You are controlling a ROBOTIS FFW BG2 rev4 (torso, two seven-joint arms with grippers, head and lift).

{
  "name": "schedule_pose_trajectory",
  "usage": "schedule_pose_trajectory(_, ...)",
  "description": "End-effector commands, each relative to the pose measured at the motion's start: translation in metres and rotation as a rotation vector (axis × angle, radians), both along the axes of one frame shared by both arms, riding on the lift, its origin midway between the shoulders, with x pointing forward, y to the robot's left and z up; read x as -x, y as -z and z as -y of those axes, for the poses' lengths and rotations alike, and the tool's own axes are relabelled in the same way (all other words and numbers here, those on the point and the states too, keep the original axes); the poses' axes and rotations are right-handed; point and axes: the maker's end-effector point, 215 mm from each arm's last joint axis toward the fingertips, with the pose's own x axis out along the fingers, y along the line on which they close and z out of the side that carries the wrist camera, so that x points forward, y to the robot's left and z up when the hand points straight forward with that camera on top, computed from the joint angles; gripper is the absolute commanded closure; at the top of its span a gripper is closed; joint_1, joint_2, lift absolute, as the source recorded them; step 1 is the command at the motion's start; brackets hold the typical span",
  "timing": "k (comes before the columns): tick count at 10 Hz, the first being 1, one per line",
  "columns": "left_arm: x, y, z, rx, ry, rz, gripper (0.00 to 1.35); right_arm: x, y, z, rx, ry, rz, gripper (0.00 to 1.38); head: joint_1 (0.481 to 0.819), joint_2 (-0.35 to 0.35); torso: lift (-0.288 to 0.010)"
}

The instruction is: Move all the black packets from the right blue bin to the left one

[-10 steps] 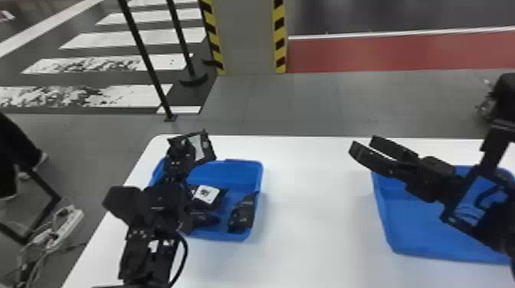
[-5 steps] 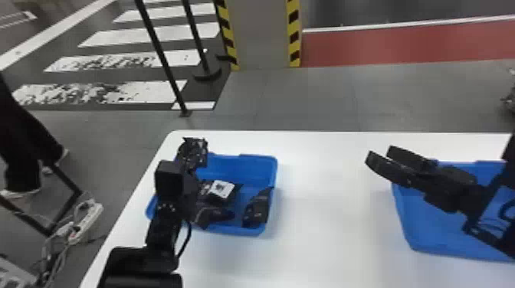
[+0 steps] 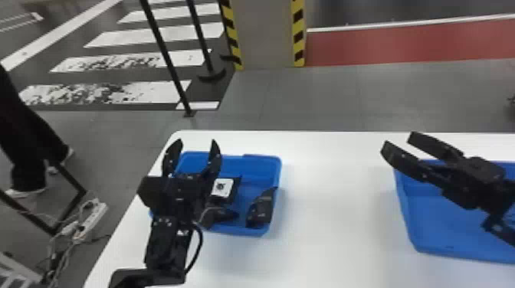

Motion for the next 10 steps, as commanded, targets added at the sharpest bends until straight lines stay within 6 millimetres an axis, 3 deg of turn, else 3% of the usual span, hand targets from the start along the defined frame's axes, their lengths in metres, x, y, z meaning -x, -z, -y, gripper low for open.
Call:
schedule_pose_trajectory(1,0.022,-0.057,0.027,0.084,0.055,0.144,0.07,0.018,-0.044,0.012,0.097,0.098,0.155,0.29,0.695,0.202,-0.110)
schedule_pose_trajectory(2,0.045,-0.086,0.042,0.112,0.086,0.193,0.07,0.030,-0.073,0.022,0.149,0.183,0.254,0.29,0.695,0.187,-0.110)
schedule_pose_trajectory(3,0.067,-0.098,0.057,0.172,0.117,0.212,0.08,0.046,-0.092,0.034,0.168,0.274,0.322,0.29,0.682,0.160,-0.110)
schedule_pose_trajectory(4,0.087,-0.100,0.071,0.216,0.144,0.201,0.10,0.063,-0.092,0.046,0.158,0.362,0.332,0.29,0.664,0.131,-0.110)
schedule_pose_trajectory(5,0.102,-0.100,0.086,0.247,0.168,0.183,0.10,0.080,-0.083,0.057,0.165,0.400,0.310,0.29,0.672,0.100,-0.110)
schedule_pose_trajectory(7,0.121,-0.070,0.099,0.285,0.181,0.090,0.10,0.115,-0.061,0.055,0.196,0.396,0.247,0.29,0.695,0.063,-0.110)
schedule_pose_trajectory(9,0.146,-0.058,0.093,0.267,0.162,0.022,0.10,0.146,-0.034,0.050,0.210,0.395,0.153,0.29,0.695,0.056,-0.110)
schedule_pose_trajectory(10,0.154,-0.043,0.085,0.226,0.141,-0.029,0.10,0.158,-0.026,0.050,0.231,0.393,0.118,0.29,0.695,0.061,-0.110)
